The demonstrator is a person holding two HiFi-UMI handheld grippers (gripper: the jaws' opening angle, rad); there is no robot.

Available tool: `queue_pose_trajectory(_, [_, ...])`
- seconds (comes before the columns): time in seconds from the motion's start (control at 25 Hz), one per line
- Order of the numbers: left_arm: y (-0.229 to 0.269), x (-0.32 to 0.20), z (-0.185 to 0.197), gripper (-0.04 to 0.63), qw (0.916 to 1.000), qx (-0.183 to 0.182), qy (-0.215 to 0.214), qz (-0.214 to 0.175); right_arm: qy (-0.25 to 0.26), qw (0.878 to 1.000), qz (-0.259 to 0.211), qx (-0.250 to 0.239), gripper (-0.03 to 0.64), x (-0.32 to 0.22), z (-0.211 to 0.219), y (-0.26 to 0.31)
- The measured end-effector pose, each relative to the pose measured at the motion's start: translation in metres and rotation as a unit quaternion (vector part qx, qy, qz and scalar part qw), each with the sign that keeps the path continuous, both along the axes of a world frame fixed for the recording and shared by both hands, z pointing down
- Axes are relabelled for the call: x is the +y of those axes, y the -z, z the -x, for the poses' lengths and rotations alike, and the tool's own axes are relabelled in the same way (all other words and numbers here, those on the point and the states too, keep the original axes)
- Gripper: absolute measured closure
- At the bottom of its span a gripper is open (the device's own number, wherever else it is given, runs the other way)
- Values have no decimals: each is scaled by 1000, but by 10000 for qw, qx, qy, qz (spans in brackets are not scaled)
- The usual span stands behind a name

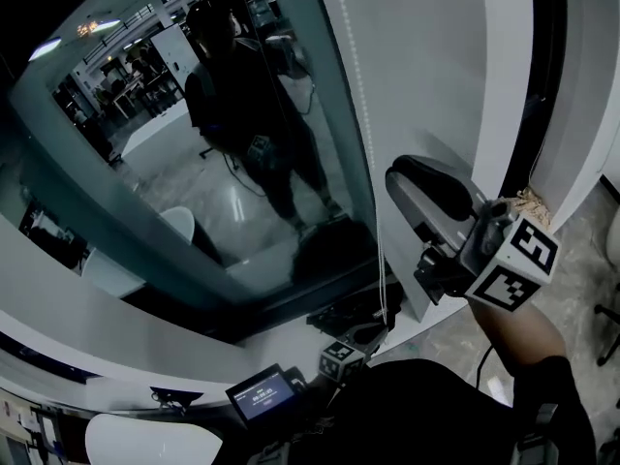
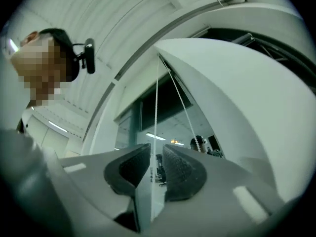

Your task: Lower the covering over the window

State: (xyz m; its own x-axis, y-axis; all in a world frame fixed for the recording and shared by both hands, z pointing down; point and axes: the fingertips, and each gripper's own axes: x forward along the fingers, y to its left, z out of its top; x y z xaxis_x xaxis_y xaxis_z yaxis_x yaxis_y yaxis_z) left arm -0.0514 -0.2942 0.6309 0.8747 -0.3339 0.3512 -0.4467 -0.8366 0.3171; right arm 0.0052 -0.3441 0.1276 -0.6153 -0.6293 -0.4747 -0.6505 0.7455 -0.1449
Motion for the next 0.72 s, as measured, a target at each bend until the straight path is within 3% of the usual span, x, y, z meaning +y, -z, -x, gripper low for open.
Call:
queue_pose_trajectory(0.2, [0, 9, 5, 581, 9998, 88, -154, 11, 154, 9995, 25, 292, 518, -24, 24, 54])
queue_pose_trajectory(0.32, [-3, 12, 8, 581, 9998, 97, -155, -16, 181, 9976, -216, 635, 603, -17, 31, 71])
queue_pose_trajectory(0.4, [-3, 12, 11, 581, 9999, 60, -138, -78, 144, 9953, -354, 885, 601, -12, 35, 75])
queue_pose_trajectory(0.56, [-7, 9, 30, 577, 9997, -124, 8, -212, -93, 9901, -710, 1205, 604, 0, 37, 69])
queue_pose_trajectory(0.72, [-19, -7, 60, 569, 9986, -227, 351, -315, -581, 9705, -874, 2168, 604, 0, 43, 17])
